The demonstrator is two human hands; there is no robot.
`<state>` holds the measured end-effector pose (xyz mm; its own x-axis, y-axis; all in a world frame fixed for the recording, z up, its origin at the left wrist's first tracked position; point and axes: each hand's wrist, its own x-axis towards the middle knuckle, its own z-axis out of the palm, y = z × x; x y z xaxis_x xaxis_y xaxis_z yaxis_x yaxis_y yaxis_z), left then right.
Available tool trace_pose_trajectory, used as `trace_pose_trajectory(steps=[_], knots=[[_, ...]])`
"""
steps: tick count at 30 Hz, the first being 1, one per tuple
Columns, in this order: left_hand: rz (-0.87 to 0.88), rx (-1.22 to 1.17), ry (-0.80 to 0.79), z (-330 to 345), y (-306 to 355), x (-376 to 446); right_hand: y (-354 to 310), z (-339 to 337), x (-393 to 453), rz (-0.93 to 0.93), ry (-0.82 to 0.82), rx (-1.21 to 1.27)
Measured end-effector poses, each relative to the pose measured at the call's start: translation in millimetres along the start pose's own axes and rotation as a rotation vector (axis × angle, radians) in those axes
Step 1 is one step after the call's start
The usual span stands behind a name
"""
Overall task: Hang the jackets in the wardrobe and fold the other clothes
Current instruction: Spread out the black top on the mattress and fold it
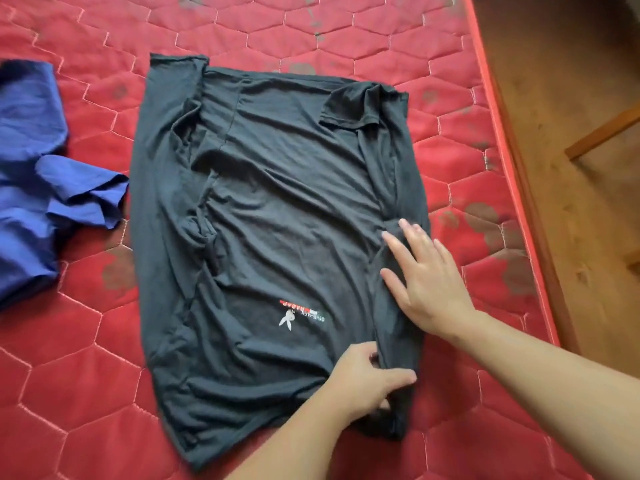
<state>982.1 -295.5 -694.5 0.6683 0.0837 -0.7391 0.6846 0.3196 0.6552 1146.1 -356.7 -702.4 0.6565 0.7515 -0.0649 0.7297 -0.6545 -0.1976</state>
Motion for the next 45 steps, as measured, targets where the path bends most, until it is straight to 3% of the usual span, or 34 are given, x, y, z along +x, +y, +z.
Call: trace_pose_trajectory(steps=[3, 5, 7, 9, 11, 15, 18, 24, 28, 31, 34, 39, 45], knots=[[0.096, 0.009, 0.204, -10, -13, -25, -24, -8, -56, -0.060, 0.099, 0.161], [0.301, 0.306, 0.419, -35, -29, -48, -37, -6, -103, -0.091, 0.100, 0.214], [0.519, 0.715, 0.517, -72, -48, -69, -46, 4, -145, -0.112, -0.006, 0.159], [0.533, 1.104, 0.491, -107, -67, -87, -50, 16, -169, -0.113, -0.129, 0.095], [0.439, 1.344, 0.447, -135, -79, -102, -52, 23, -176, -0.102, -0.085, 0.126], [0.486, 1.438, 0.410, -171, -82, -118, -55, 9, -171, -0.138, 0.021, 0.158], [0.486, 1.563, 0.179, -180, -84, -132, -50, -8, -185, -0.273, -0.122, 0.043], [0.120, 1.452, -0.108, -157, -99, -162, -78, -26, -196, -0.349, -0.633, -0.193], [0.044, 1.014, -0.073, -159, -88, -170, -119, -37, -161, -0.280, -0.831, -0.386], [0.065, 0.699, 0.274, -178, -65, -154, -145, -40, -124, -0.252, -0.704, -0.293], [0.049, 0.528, 0.567, -203, -32, -133, -168, -36, -78, -0.187, -0.557, -0.031], [-0.013, 0.488, 0.746, -241, 15, -105, -202, -28, -6, -0.112, -0.463, 0.178], [-0.007, 0.422, 0.889, -289, 43, -55, -239, -13, 65, -0.151, -0.371, 0.332]])
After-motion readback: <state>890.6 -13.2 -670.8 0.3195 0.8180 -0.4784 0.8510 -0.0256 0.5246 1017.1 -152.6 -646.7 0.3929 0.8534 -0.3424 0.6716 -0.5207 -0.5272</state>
